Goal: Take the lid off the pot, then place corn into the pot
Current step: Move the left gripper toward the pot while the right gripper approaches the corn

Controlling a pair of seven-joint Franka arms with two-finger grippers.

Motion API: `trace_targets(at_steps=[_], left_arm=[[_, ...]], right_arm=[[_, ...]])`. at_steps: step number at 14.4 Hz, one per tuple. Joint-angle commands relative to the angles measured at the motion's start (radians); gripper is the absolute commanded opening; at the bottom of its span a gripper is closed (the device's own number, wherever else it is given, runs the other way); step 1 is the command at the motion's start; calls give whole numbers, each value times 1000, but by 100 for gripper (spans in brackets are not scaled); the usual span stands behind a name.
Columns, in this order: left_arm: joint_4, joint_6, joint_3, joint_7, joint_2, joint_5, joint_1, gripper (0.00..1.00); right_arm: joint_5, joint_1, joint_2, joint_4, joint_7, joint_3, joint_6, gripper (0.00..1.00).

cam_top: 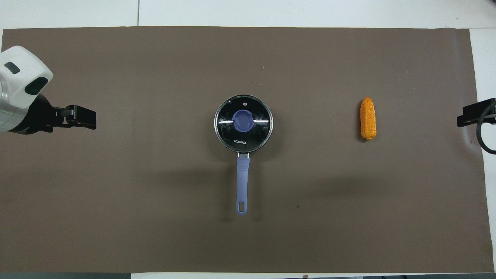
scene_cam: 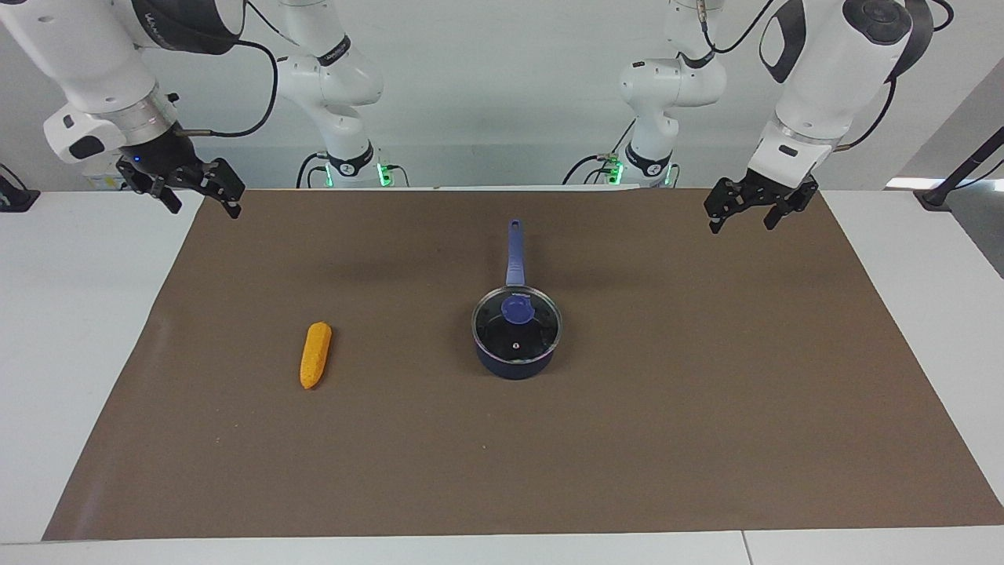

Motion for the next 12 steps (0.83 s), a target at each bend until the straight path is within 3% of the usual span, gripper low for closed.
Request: trace_targets(at_steps=[1, 5, 12], left_arm=[[-10, -11, -3, 11, -20, -12, 13, 100], [-10, -11, -3, 11, -20, -12, 13, 100], [-15, 4, -8, 7, -20, -20, -5, 100]], right_arm=[[15, 3, -18, -24, -17, 3, 24, 100], [16, -6, -18, -25, -19, 3, 28, 100], [24, 38, -27, -155, -20, 9, 286, 100]])
